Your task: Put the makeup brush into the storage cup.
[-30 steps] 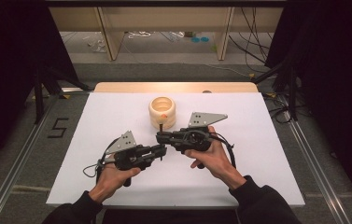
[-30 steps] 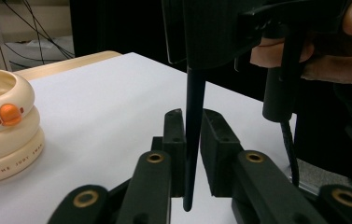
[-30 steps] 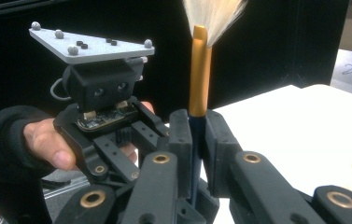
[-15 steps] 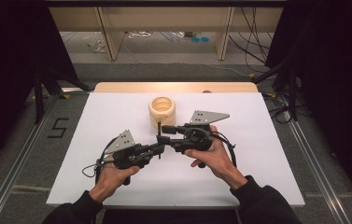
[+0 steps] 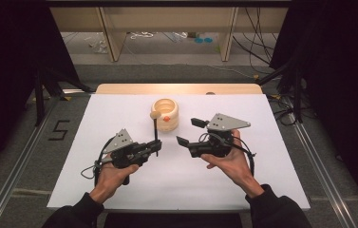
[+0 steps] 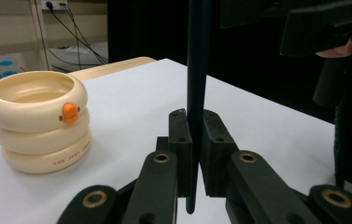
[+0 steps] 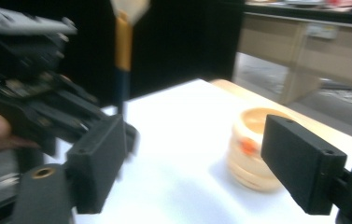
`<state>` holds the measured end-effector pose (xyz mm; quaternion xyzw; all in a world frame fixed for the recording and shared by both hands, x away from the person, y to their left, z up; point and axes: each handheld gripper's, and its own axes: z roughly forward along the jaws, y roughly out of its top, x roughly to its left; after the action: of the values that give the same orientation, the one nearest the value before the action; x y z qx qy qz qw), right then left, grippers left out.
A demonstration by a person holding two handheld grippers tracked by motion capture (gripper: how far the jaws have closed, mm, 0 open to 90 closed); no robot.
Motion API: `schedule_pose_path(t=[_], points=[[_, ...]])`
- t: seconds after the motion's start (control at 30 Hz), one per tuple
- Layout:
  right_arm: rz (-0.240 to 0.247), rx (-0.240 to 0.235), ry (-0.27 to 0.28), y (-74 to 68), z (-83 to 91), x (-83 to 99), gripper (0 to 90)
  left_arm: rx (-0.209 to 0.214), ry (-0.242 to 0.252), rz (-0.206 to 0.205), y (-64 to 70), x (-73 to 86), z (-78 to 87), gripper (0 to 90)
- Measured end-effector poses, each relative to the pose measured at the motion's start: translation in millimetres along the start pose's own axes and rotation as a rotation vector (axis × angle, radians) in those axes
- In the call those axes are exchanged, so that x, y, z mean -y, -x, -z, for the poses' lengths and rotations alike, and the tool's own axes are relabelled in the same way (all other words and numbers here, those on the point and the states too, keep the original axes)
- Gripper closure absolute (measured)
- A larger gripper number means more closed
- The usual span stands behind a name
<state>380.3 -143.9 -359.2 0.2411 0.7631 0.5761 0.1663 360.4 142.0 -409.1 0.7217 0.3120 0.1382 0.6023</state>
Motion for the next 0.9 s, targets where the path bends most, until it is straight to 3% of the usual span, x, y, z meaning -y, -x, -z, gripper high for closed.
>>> schedule_pose_path(t=[0.07, 0.17, 0.23, 0.27, 0.37, 0.63, 0.67, 0.9], points=[[0.004, 0.029, -0.003, 3.2, 6.9, 5.1, 21.2, -0.008, 0.004, -0.013, -2.9, -0.6, -0.7, 84.0], [0.012, 0.081, -0.007, 7.8, 18.5, 12.2, 21.5, -0.024, 0.006, 0.001, -5.4, -0.9, -1.5, 84.0], [0.01, 0.094, -0.015, 9.9, 24.5, 16.2, 21.5, -0.029, 0.008, -0.023, -8.8, -1.5, -2.2, 84.0], [0.003, 0.092, -0.007, 11.1, 26.2, 18.5, 21.5, -0.038, 0.011, -0.002, -8.2, -1.1, -2.5, 84.0], [0.0, 0.124, -0.017, 13.1, 32.5, 24.1, 21.3, -0.056, 0.018, -0.009, -12.0, -1.9, -4.2, 84.0], [-0.003, 0.152, -0.049, 10.9, 42.1, 41.2, 17.8, -0.094, 0.036, -0.021, -25.5, -4.6, -8.8, 84.0], [-0.004, 0.153, -0.054, 10.8, 43.9, 43.1, 17.6, -0.104, 0.039, -0.007, -26.1, -4.9, -9.6, 84.0], [-0.025, 0.174, -0.043, 9.1, 54.5, 54.8, 17.3, -0.139, 0.042, -0.023, -36.7, -7.7, -15.3, 84.0]])
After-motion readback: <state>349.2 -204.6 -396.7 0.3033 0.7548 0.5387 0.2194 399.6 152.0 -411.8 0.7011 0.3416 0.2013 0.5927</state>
